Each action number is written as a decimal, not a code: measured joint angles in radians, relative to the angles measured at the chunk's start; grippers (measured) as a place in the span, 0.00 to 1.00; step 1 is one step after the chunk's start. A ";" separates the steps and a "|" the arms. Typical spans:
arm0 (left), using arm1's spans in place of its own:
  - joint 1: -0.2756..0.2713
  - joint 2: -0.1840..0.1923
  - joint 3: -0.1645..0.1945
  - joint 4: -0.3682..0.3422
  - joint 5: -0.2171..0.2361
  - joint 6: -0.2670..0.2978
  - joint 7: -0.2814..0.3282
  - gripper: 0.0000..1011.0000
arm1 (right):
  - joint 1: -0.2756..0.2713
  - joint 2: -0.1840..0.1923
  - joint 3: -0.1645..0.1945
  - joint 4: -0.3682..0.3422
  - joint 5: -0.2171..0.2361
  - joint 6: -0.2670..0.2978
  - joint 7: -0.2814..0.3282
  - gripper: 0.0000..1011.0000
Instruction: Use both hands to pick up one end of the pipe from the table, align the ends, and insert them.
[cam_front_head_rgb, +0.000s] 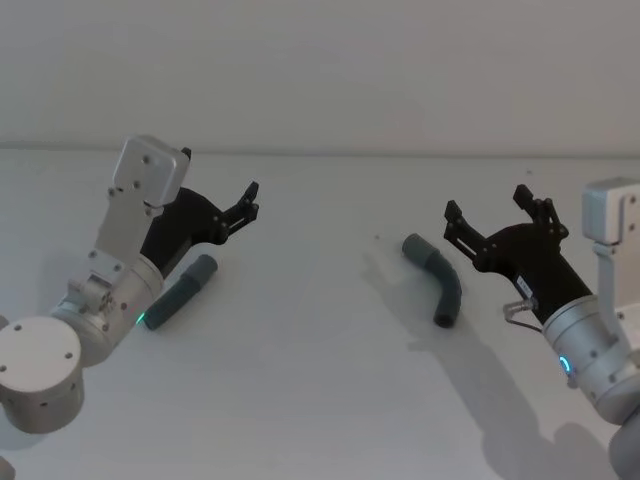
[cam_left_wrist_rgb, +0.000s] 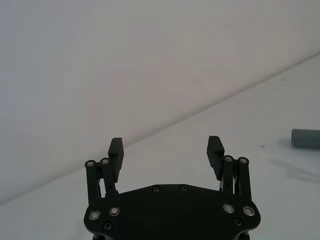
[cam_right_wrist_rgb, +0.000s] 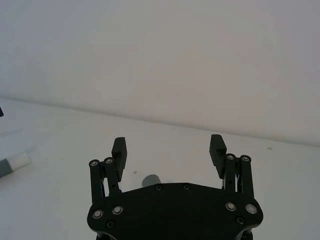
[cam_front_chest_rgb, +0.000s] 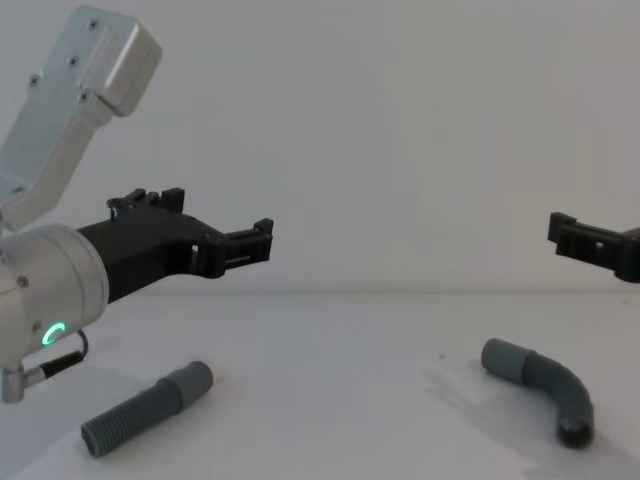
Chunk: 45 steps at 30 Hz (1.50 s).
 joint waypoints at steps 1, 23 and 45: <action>0.000 0.000 -0.001 -0.001 -0.003 0.005 -0.002 0.99 | 0.003 -0.001 -0.001 0.001 -0.001 0.003 0.000 0.99; -0.014 0.069 -0.041 -0.022 -0.125 0.193 -0.183 0.99 | 0.072 0.007 -0.039 -0.008 -0.063 0.210 -0.005 0.99; 0.019 0.109 -0.079 -0.067 -0.145 0.275 -0.222 0.99 | 0.126 0.025 -0.070 0.014 -0.071 0.364 0.077 0.99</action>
